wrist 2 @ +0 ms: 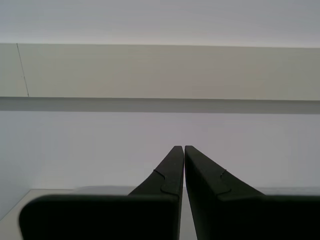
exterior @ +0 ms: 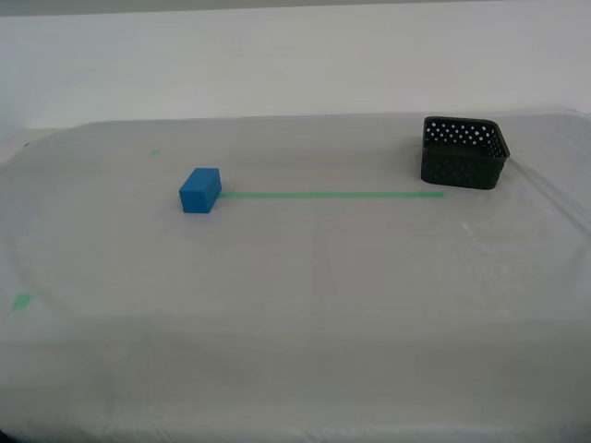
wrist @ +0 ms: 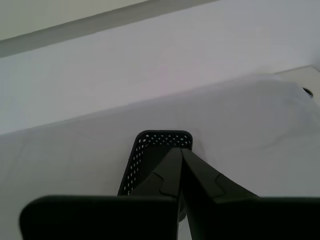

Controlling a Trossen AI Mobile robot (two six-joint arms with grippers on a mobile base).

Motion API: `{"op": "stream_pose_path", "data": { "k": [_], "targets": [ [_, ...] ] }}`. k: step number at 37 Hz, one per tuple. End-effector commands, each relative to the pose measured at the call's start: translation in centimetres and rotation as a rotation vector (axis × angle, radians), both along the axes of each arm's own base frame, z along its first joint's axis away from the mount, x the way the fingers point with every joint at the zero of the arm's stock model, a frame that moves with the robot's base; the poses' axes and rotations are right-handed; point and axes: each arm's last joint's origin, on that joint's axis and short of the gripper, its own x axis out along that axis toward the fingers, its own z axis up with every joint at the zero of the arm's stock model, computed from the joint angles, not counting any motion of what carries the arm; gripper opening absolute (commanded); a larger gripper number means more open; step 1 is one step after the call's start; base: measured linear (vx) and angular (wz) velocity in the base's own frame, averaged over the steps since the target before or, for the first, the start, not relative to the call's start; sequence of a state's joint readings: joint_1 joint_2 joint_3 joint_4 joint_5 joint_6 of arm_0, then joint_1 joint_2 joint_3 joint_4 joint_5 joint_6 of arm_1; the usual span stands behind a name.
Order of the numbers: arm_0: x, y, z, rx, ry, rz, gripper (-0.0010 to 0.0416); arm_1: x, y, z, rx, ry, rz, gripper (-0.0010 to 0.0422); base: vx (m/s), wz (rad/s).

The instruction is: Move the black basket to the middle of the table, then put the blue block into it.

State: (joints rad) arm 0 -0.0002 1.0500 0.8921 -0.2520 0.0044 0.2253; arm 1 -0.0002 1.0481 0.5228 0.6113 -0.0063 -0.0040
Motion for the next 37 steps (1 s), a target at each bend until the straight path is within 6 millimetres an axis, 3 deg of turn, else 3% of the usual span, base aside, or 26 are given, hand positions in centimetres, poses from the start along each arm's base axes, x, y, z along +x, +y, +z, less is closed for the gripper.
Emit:
{"op": "stream_pose_path", "data": {
  "k": [1, 13, 37],
  "targets": [
    [-0.2, 0.0, 0.8, 0.031, 0.023, -0.014, 0.0000, 0.0, 0.0, 0.1, 0.001, -0.005, 0.001, 0.0000, 0.000, 0.000],
    [0.1, 0.0, 2.4, 0.073, 0.145, -0.038, 0.0000, 0.0, 0.0, 0.1, 0.001, -0.005, 0.001, 0.0000, 0.000, 0.000],
    [6.6, 0.2, 1.9, 0.110, 0.545, -0.039, 0.0000, 0.0, 0.0, 0.1, 0.001, -0.005, 0.001, 0.0000, 0.000, 0.000]
  ]
}}
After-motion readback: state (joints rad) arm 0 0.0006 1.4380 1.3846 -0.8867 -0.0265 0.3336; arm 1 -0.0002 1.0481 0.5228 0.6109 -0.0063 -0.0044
